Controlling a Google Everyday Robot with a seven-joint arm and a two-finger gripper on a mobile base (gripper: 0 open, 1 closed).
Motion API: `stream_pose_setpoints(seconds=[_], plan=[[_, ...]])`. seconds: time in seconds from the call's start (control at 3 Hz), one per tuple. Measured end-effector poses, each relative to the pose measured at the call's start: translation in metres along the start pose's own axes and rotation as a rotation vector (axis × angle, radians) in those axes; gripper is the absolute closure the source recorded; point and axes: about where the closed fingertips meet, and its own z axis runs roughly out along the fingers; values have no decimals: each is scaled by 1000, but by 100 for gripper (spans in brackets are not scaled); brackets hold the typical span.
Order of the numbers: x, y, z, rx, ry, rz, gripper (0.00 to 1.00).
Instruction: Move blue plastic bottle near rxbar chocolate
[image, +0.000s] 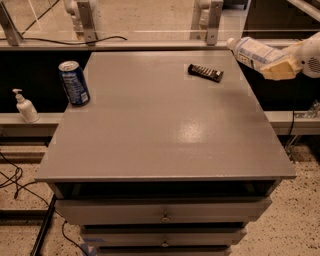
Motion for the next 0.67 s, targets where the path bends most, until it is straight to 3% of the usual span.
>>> stream_pose_setpoints(seconds=[0.67], plan=[[36,-48,59,28,-7,52,100]])
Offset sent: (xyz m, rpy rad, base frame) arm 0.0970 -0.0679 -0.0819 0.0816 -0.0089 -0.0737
